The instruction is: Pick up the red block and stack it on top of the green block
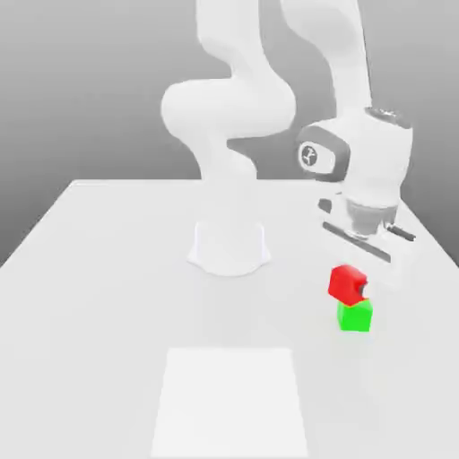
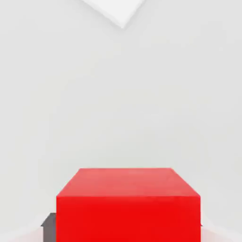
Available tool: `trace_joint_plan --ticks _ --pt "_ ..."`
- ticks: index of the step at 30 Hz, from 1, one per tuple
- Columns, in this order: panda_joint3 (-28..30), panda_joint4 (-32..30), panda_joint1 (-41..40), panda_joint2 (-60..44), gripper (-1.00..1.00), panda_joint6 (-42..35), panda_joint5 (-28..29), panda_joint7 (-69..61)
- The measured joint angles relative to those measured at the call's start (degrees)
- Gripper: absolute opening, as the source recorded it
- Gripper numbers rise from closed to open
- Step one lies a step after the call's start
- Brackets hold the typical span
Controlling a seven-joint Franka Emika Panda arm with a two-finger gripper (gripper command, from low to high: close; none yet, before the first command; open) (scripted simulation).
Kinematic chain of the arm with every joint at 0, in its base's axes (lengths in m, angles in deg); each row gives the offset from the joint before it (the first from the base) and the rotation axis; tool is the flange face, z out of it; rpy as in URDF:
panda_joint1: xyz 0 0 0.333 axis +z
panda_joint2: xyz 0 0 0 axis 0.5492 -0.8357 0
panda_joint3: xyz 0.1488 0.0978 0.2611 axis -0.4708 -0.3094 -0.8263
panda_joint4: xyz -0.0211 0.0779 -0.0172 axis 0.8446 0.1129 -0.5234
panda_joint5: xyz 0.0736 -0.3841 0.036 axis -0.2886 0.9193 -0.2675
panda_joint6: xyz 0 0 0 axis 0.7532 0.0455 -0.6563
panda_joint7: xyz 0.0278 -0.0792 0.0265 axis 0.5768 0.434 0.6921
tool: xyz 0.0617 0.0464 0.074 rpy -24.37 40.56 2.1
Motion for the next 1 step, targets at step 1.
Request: trace_joint_plan --ticks 1 --pt "-0.05 0.01 -0.13 -0.51 -1.00 0.48 0.22 0.15"
